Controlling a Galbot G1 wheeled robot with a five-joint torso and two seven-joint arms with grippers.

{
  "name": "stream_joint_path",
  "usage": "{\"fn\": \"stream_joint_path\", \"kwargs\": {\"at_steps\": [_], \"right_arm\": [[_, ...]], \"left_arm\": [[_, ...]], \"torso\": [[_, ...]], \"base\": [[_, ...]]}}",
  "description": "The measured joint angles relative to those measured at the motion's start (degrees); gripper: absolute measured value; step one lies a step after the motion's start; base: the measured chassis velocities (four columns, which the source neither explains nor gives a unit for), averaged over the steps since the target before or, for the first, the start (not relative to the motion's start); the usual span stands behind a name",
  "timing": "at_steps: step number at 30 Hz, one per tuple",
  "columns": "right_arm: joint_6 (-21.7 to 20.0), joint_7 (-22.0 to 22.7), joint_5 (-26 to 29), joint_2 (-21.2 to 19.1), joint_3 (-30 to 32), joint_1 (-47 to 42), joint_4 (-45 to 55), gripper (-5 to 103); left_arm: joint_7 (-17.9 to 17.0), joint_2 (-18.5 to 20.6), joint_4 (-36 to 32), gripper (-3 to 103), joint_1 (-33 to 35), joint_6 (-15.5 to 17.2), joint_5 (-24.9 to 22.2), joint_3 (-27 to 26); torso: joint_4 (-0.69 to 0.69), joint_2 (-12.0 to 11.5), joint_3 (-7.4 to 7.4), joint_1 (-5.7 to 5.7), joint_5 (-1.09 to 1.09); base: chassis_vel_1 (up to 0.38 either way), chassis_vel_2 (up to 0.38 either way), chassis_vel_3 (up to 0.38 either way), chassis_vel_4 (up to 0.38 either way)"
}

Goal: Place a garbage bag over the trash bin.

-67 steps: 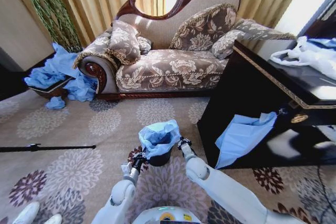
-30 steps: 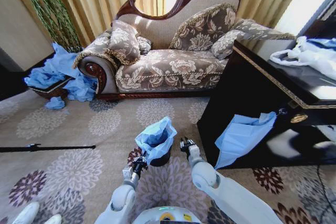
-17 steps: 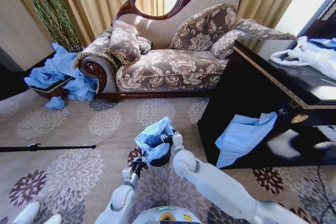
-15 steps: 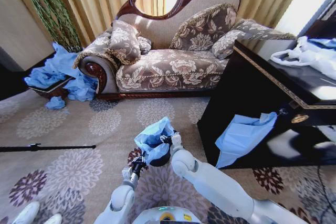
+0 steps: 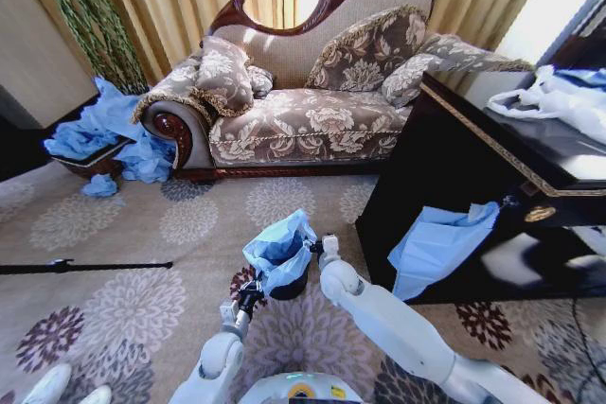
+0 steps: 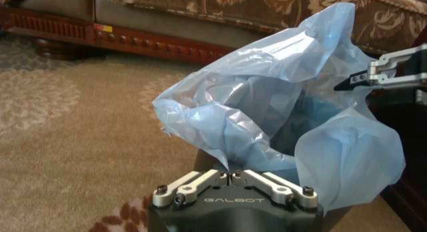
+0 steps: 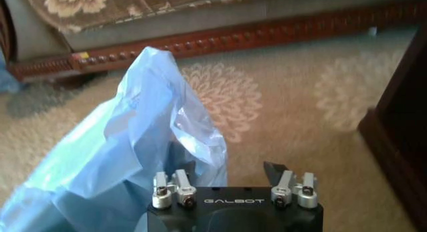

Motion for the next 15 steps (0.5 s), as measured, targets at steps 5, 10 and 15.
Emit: {"fn": "stream_joint_path", "kwargs": {"at_steps": [5, 10, 15], "right_arm": [[2.9, -2.3, 1.4, 0.2, 0.5, -0.3, -0.8, 37], [2.9, -3.9, -2.7, -0.4, -0.4, -0.1, -1.4, 22], [2.3, -5.9, -7.1, -2.0, -2.3, 0.1, -0.9, 2]], "left_arm": [[0.0, 0.0, 0.0, 0, 0.1, -0.3, 0.0, 0.0], [-0.1, 0.1, 0.0, 0, 0.0, -0.5, -0.1, -0.1], [-0.2, 0.0, 0.1, 0, -0.1, -0.8, -0.1, -0.1]], "torso": [[-0.01, 0.0, 0.00, 0.00, 0.00], [0.00, 0.0, 0.00, 0.00, 0.00], [-0.01, 0.0, 0.00, 0.00, 0.00]], "base": [[0.000, 0.000, 0.000, 0.000], [0.000, 0.000, 0.000, 0.000], [0.000, 0.000, 0.000, 0.000]]}}
